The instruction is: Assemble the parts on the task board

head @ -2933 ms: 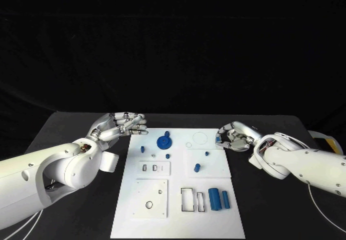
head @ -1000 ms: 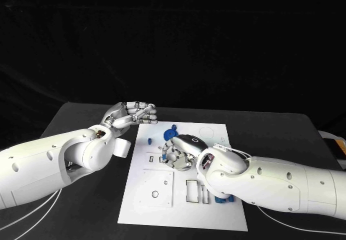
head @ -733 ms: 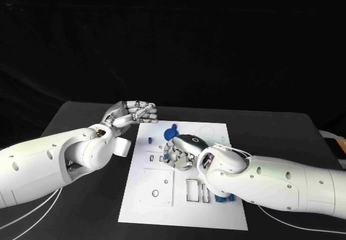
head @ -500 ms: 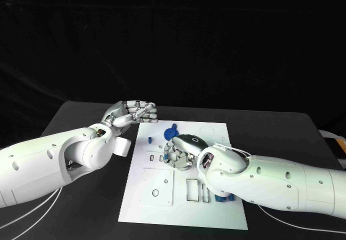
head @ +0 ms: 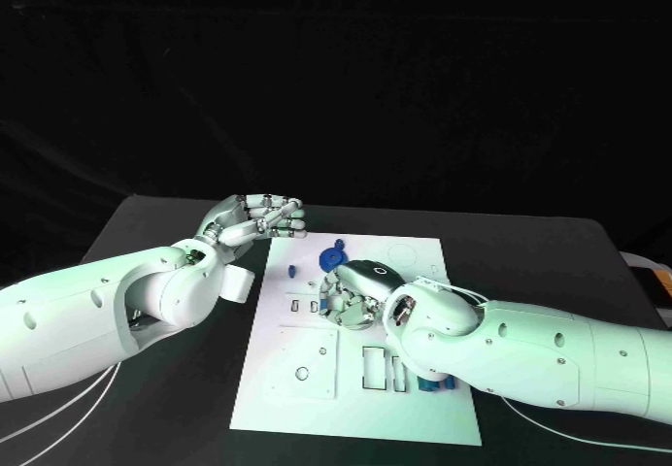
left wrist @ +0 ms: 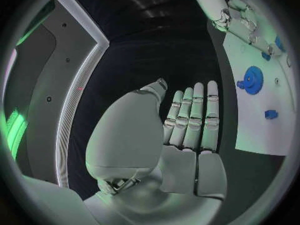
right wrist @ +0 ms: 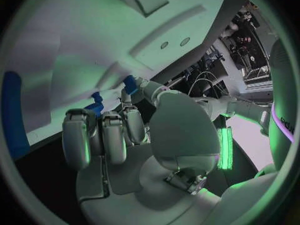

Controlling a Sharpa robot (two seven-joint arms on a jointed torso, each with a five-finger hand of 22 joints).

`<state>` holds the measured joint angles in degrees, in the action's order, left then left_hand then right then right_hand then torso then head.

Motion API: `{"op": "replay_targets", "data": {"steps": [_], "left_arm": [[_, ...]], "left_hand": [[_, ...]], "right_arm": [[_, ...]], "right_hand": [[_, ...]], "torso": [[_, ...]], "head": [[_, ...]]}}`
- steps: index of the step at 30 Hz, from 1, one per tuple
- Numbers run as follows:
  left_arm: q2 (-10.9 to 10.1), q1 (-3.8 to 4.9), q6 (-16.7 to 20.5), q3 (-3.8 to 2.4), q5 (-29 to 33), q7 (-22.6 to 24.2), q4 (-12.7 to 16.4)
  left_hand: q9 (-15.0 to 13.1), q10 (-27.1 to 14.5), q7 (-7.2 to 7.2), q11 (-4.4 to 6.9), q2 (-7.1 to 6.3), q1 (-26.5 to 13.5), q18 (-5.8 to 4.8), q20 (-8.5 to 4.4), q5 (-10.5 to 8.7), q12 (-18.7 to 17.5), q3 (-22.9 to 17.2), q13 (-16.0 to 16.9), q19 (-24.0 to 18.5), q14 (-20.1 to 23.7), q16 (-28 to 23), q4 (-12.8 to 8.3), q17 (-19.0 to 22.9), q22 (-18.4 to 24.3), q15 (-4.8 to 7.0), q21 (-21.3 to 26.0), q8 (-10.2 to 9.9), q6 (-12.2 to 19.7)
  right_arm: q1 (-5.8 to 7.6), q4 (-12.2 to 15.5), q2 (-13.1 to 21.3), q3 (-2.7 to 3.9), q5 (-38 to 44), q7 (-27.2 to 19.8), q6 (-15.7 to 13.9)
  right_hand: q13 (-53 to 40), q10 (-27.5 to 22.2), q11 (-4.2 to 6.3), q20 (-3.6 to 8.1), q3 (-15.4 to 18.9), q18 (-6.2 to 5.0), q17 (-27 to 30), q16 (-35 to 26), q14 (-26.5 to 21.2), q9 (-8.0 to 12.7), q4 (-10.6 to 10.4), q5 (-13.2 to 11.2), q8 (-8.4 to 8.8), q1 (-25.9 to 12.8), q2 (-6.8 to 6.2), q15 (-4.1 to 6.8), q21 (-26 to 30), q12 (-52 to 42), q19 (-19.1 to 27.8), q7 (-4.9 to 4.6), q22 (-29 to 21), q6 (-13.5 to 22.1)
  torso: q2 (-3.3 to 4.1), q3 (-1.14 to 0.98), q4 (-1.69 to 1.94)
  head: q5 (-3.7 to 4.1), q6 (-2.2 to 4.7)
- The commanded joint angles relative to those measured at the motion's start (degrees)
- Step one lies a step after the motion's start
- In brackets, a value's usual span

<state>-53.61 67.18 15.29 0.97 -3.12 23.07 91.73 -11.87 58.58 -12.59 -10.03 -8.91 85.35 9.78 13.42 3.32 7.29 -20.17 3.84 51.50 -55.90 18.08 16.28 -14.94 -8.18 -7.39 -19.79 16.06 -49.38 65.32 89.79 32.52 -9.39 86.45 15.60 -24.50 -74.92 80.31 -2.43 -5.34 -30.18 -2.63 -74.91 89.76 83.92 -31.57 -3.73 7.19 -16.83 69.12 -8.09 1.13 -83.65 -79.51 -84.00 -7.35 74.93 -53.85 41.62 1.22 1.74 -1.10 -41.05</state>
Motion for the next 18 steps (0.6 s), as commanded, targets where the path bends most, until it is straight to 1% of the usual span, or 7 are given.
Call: {"op": "replay_targets", "data": {"steps": [1,6,13,18], "left_arm": [[0.0,0.04,-1.0,-0.03,0.1,0.3,0.1],[0.0,0.04,-1.1,-0.03,0.1,0.3,0.1],[0.0,0.04,-1.1,-0.03,0.1,0.3,0.1],[0.0,0.04,-1.1,-0.03,0.1,0.2,0.0]], "left_hand": [[0.0,0.5,-0.58,-0.01,0.31,-0.4,0.71,0.29,-0.39,-0.3,-0.4,0.1,-0.1,0.3,-0.3,0.1,-0.1,0.1,-0.16,0.3,-0.1,0.0],[0.0,0.5,-0.58,-0.01,0.31,-0.4,0.71,0.29,-0.39,-0.3,-0.4,0.1,-0.1,0.3,-0.3,0.1,-0.1,0.1,-0.16,0.3,-0.1,0.0],[0.0,0.5,-0.58,-0.01,0.31,-0.4,0.71,0.29,-0.39,-0.3,-0.4,0.1,-0.1,0.3,-0.3,0.1,-0.1,0.1,-0.16,0.3,-0.1,0.0],[0.0,0.6,-0.6,-0.03,0.25,-0.6,0.71,0.29,-0.39,-0.5,-0.4,0.0,-0.1,0.2,-0.4,0.1,-0.2,0.2,-0.16,0.3,-0.2,0.1]], "right_arm": [[-0.2,-0.1,0.0,-0.14,1.2,1.5,1.8],[-0.21,0.0,0.0,-0.15,1.3,1.7,2.0],[-0.21,0.0,0.0,-0.15,1.3,1.7,1.9],[-0.21,0.0,0.0,-0.15,1.3,1.5,1.4]], "right_hand": [[-2.5,-0.3,-0.19,0.37,0.3,0.58,-14.0,-0.1,5.8,0.2,-0.1,-0.3,0.12,-0.5,-0.29,0.09,0.3,0.4,-0.8,0.14,9.1,0.2],[-2.5,-0.3,-0.22,0.36,0.3,0.56,-14.0,-0.1,5.8,0.2,-0.1,-0.4,0.16,-0.5,-0.4,0.07,0.4,0.4,-0.8,0.11,9.1,0.3],[-2.3,-0.5,-0.44,0.25,0.5,0.53,-13.9,-0.1,5.8,0.4,-0.2,-0.6,0.44,-0.9,-1.12,-0.09,0.5,0.6,-0.7,-0.14,9.0,0.8],[-2.0,-0.9,-0.89,-0.06,1.3,0.47,-13.7,-0.2,5.8,0.8,-0.7,-1.0,1.04,-1.8,-2.26,-0.47,0.8,0.9,-0.5,-0.63,8.8,1.8]], "torso": [[0.05,0.0,0.04],[0.02,-0.01,0.02],[0.02,-0.01,-0.04],[0.02,0.0,0.04]], "head": [[0.13,-0.06],[0.07,-0.12],[0.04,-0.09],[0.06,-0.1]]}}
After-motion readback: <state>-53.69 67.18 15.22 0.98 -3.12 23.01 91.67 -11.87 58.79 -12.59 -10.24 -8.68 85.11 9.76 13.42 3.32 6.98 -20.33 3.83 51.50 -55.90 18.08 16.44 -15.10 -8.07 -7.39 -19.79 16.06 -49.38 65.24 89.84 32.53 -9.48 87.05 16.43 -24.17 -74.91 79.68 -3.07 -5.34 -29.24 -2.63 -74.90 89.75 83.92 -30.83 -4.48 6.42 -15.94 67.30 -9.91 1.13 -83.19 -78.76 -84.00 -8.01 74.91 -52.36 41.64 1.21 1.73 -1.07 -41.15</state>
